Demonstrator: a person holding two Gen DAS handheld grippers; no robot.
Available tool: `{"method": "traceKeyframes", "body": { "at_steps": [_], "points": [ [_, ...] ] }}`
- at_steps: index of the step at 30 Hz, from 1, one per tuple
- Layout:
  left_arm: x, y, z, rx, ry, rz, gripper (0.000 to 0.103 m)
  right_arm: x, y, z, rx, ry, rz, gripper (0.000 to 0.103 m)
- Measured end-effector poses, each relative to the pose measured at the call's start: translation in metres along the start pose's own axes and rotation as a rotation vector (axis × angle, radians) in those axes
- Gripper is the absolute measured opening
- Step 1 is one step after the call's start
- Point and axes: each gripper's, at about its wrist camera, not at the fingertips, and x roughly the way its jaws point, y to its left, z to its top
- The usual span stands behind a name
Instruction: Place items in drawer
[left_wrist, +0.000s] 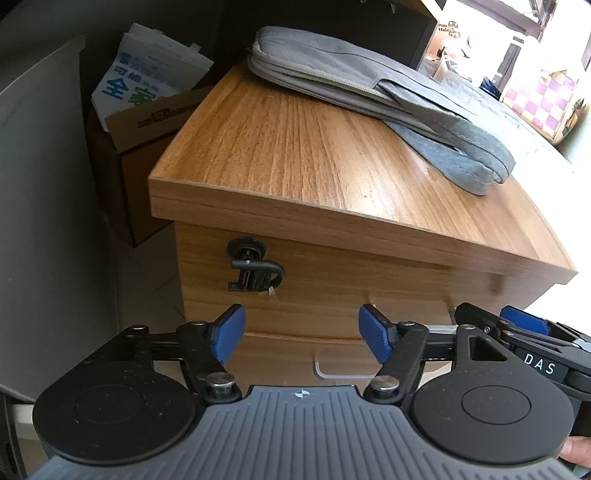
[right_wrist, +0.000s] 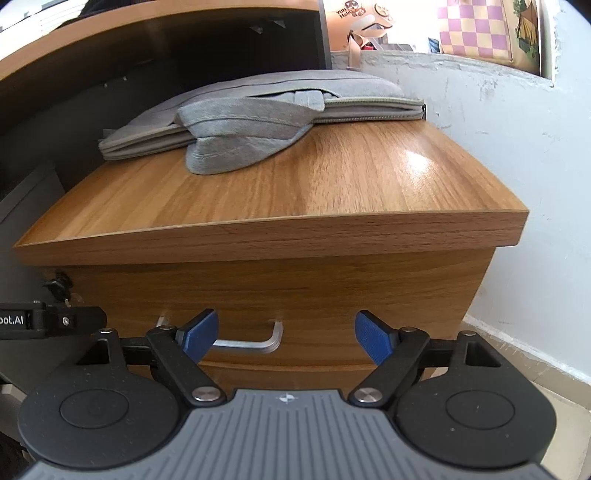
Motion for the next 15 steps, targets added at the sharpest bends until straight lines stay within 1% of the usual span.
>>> {"method": "traceKeyframes", "body": {
  "at_steps": [4,8,15],
  "points": [
    [-0.013,-0.001,-0.002,0.020,-0.007,-0.006,0.079,-0.008,0.002,0.000,-0.007,0.005,0.000,0.087],
    [-0.031,-0.001,-0.005,0.017,-0.013,0.000,0.082,-0.022,0.002,-0.002,0.004,0.006,-0.007,0.087],
    [-0.060,-0.007,-0.015,0.044,-0.026,0.009,0.084,-0.056,0.006,-0.008,-0.001,-0.011,0.008,0.090]
  ]
}}
